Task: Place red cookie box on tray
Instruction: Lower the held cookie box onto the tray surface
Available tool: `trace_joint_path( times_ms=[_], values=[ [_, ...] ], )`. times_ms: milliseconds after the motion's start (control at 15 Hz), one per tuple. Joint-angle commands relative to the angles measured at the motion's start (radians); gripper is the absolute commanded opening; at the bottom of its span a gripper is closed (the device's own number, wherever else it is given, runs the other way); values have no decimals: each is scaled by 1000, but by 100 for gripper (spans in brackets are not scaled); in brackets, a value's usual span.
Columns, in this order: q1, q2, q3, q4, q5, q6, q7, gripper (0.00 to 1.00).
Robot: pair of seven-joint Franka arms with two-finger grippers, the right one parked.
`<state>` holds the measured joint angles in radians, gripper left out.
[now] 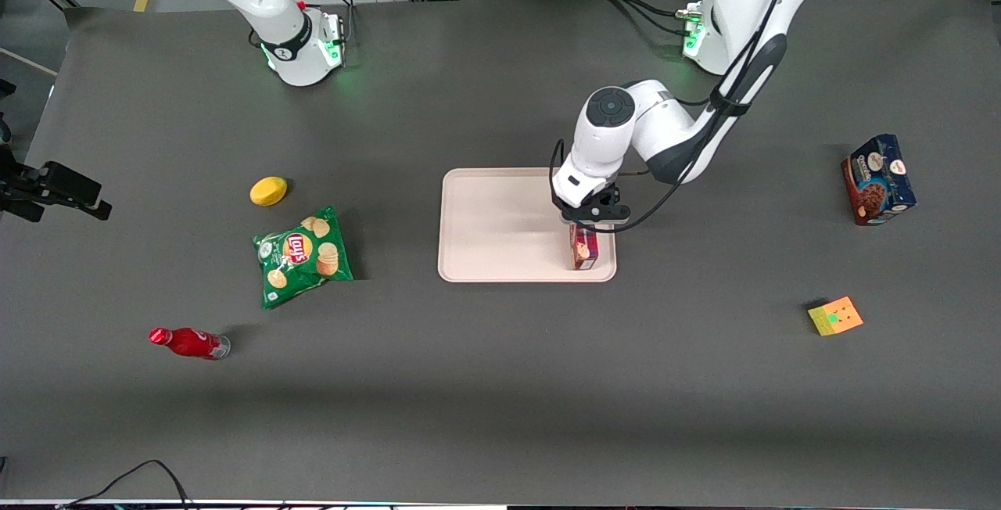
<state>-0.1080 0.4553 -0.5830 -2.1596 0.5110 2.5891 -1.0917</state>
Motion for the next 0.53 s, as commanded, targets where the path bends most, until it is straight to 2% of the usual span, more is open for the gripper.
trace_joint_path(
  times_ms=[0, 267, 333, 400, 467],
  values=[
    [-6, 0, 2, 1, 41, 13, -36, 0],
    [-2, 16, 3, 1, 86, 13, -40, 0],
    [-1, 22, 6, 3, 93, 13, -40, 8],
    [-1, 25, 15, 4, 101, 14, -40, 39],
    [1, 25, 17, 4, 103, 16, -40, 60]
  ],
)
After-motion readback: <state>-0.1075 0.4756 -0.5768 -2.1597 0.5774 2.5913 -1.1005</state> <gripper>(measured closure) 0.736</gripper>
